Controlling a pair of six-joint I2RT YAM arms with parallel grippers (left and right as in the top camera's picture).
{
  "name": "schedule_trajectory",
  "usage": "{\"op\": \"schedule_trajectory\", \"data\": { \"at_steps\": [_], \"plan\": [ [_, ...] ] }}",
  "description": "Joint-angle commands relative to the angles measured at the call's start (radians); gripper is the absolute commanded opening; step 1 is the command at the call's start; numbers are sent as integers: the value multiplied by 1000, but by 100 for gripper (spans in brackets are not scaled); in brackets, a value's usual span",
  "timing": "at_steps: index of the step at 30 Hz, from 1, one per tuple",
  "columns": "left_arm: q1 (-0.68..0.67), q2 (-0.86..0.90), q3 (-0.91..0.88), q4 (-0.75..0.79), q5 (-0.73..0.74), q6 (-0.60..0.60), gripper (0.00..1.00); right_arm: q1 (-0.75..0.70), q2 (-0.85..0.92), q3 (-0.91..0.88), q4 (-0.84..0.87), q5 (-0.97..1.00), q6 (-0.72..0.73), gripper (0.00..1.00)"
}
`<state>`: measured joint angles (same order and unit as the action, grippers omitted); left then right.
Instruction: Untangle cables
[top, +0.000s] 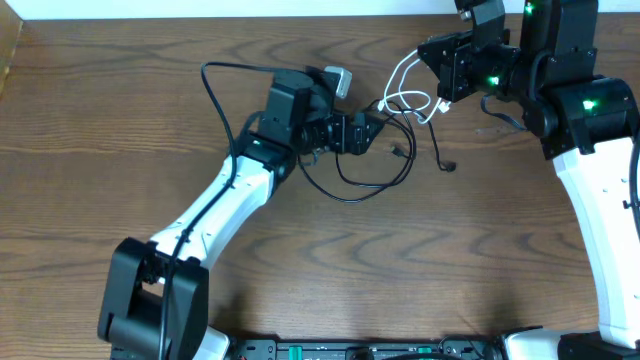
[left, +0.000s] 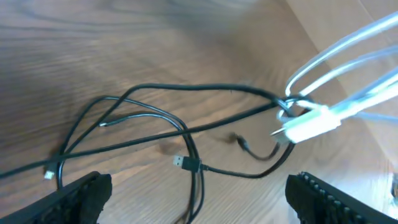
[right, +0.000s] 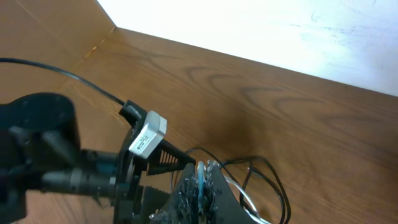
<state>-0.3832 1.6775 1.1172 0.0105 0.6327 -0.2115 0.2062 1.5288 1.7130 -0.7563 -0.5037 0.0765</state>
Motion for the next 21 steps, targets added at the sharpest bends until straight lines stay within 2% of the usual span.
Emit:
{"op": "schedule_trajectory", "data": {
  "at_steps": [1, 5, 8, 17, 21],
  "plan": [
    [35, 54, 11, 3, 145, 211, 95, -3, -5, 0, 0, -4, 13, 1],
    [22, 113, 11, 60, 141, 415, 95, -3, -5, 0, 0, -3, 12, 1],
    [0, 149, 11, 142, 138, 495, 95, -3, -5, 0, 0, -3, 12, 1],
    [-52, 224, 11, 380, 123, 495, 95, -3, -5, 0, -6, -3, 12, 1],
    [-79, 261, 11, 476, 9, 495, 96, -3, -5, 0, -7, -3, 12, 1]
  ]
}}
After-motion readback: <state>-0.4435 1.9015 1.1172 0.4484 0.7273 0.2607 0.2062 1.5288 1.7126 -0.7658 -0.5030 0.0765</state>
